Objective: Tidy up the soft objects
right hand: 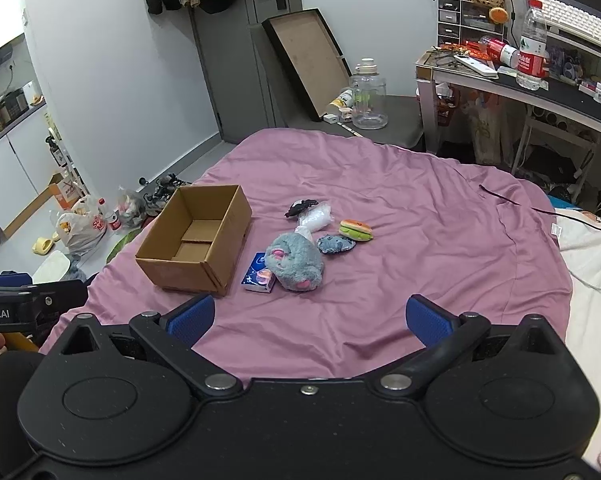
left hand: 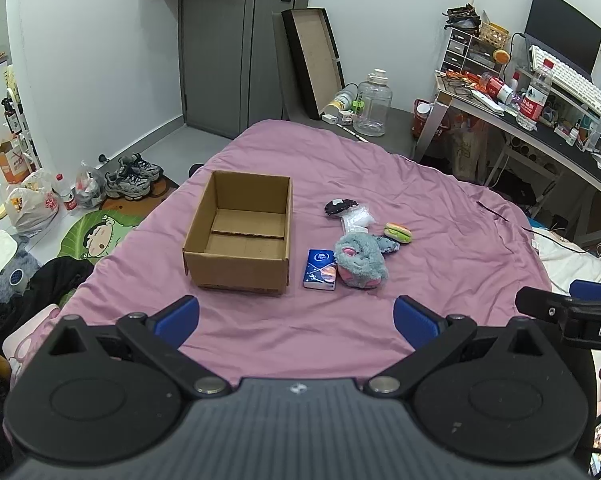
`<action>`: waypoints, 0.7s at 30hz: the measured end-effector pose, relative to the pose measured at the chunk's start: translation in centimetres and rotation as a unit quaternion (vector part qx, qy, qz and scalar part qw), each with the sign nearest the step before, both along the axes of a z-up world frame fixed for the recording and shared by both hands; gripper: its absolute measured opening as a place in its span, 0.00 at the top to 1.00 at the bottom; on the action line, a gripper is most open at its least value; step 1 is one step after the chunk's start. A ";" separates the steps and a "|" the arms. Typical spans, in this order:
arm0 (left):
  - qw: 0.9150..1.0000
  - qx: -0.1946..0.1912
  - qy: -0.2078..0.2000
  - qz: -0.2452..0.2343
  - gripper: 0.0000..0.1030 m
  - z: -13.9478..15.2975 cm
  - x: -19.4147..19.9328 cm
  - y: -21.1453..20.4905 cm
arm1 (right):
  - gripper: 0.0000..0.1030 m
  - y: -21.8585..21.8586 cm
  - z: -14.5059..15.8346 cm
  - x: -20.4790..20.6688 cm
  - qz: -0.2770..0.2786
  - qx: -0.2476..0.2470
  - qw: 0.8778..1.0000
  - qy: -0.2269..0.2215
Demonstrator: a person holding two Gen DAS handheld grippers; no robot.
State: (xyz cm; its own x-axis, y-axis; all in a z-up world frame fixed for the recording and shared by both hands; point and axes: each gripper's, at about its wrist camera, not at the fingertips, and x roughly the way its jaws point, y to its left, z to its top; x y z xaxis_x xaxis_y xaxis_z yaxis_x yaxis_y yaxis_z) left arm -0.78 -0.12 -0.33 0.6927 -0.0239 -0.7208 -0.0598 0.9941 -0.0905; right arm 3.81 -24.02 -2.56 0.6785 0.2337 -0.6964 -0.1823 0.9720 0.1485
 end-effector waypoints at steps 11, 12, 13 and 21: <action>1.000 0.001 -0.004 -0.003 0.00 0.0 -0.3 -0.2 | 0.00 0.1 -0.1 -0.3 0.002 -0.004 1.000 -0.003; 1.000 0.000 -0.005 -0.005 0.00 0.0 -0.3 -0.3 | 0.00 0.1 -0.1 -0.3 0.001 -0.004 1.000 -0.003; 1.000 -0.003 -0.007 -0.009 0.00 0.0 -0.4 -0.3 | 0.00 0.1 -0.1 -0.3 -0.001 -0.003 1.000 -0.002; 1.000 0.005 -0.013 -0.019 0.00 0.4 -0.3 -1.0 | 0.00 -0.1 -0.3 -0.3 -0.002 -0.002 1.000 0.000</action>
State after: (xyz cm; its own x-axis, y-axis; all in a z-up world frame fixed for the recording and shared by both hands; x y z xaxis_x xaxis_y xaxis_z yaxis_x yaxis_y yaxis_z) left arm -1.09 -1.13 0.05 0.7100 -0.0442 -0.7028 -0.0188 0.9965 -0.0817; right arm 3.56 -24.16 -2.88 0.6794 0.2283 -0.6974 -0.1781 0.9733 0.1451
